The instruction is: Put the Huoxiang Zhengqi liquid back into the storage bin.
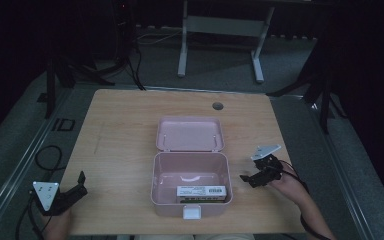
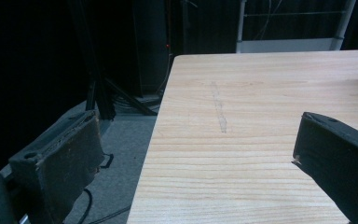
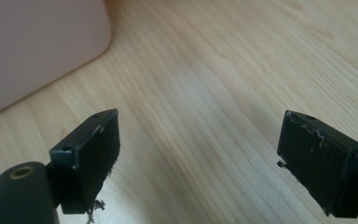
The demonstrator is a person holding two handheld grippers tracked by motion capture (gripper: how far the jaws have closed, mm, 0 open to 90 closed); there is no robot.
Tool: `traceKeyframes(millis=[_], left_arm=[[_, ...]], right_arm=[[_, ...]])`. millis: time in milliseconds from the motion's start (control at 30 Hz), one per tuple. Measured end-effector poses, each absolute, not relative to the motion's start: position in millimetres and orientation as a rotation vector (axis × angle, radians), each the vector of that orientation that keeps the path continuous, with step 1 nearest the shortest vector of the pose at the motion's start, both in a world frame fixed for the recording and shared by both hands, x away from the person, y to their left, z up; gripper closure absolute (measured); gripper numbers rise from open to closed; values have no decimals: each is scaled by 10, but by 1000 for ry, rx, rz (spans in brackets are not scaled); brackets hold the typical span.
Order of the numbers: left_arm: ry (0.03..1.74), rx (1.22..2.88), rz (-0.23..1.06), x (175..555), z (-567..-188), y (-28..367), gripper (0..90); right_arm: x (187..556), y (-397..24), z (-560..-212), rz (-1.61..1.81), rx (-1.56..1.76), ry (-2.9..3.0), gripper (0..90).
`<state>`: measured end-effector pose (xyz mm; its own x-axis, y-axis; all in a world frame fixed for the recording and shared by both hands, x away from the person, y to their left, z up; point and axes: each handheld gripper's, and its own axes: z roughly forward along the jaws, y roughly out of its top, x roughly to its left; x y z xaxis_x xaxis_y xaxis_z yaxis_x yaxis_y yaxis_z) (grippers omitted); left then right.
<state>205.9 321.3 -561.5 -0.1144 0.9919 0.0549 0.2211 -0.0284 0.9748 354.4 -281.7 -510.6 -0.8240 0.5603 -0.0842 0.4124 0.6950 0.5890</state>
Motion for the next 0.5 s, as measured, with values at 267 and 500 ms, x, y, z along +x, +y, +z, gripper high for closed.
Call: traceKeyframes(millis=[267,500], left_arm=[[1443,1342,1217,2059,-5615,3214,16],[1441,1343,1215,2058,-5615,3214,16]], right_arm=[[3521,-2936,-5290,969,907,2415,126],[3520,-2963,-5392,969,971,2325,116]])
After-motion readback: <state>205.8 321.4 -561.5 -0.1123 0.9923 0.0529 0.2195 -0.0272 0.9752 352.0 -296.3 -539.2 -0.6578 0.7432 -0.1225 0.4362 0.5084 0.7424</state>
